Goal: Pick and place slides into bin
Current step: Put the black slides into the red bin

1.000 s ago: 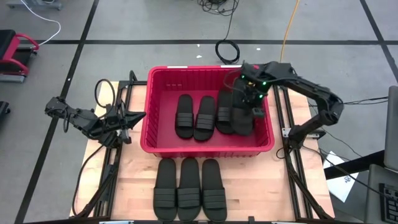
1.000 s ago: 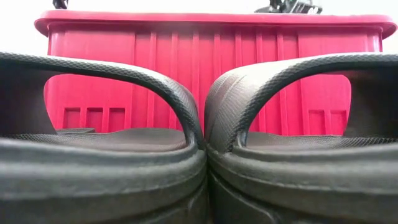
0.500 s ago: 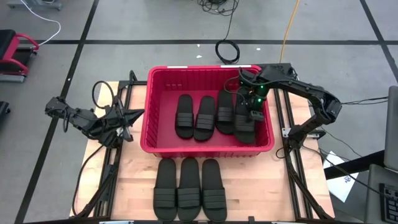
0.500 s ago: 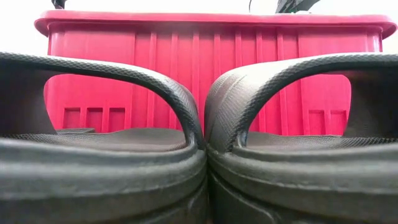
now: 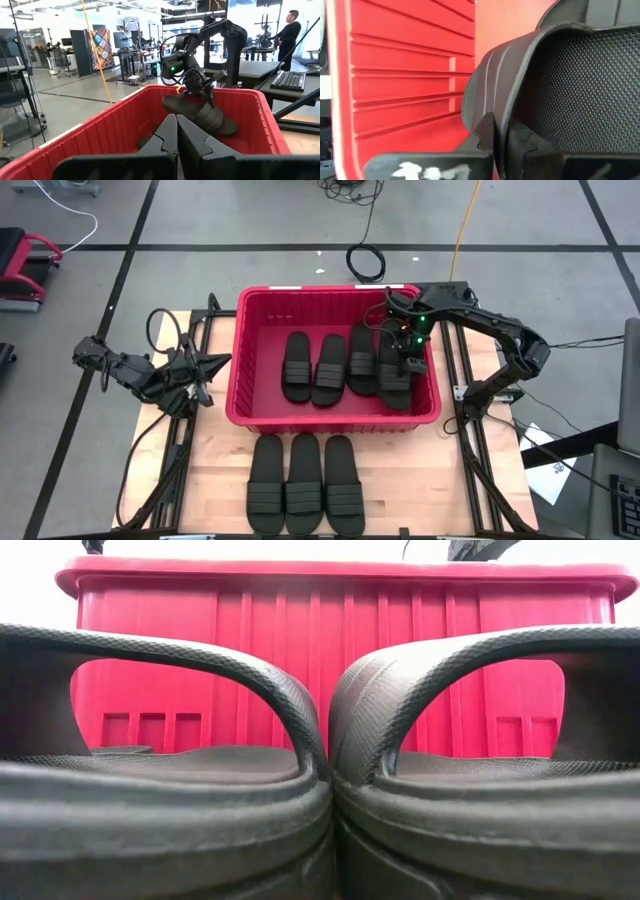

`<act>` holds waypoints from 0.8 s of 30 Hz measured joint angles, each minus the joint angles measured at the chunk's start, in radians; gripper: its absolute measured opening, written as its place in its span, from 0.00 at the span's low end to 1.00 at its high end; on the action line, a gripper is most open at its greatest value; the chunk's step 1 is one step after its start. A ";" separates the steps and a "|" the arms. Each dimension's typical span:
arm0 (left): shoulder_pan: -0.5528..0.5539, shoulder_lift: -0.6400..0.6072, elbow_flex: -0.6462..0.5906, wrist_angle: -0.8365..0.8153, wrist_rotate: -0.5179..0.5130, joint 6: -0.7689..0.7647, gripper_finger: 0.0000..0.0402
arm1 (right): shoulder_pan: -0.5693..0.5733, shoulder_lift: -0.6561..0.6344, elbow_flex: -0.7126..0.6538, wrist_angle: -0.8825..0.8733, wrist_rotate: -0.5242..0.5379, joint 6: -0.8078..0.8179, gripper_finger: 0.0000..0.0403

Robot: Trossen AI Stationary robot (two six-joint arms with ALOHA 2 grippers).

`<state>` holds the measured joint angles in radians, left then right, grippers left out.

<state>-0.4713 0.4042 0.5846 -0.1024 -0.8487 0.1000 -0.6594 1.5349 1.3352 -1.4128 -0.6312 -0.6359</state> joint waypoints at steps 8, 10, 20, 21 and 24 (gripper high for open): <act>0.000 0.000 0.000 -0.001 0.018 -0.024 0.00 | -0.014 0.001 -0.137 0.053 -0.001 -0.033 0.01; 0.000 0.000 0.000 -0.001 0.018 -0.025 0.00 | -0.013 0.001 -0.175 0.086 -0.003 -0.036 0.01; 0.000 0.000 0.000 -0.001 0.019 -0.061 0.00 | -0.013 0.000 -0.247 0.194 0.068 0.015 0.06; 0.000 0.000 0.000 -0.001 0.019 -0.067 0.00 | -0.013 0.000 -0.247 0.197 0.075 0.010 0.08; 0.000 0.000 0.000 -0.002 0.020 -0.080 0.00 | -0.013 0.000 -0.247 0.210 0.083 0.007 0.16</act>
<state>-0.4713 0.4042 0.5846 -0.1040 -0.8284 0.0200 -0.6724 1.5349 1.0882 -1.2031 -0.5486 -0.6289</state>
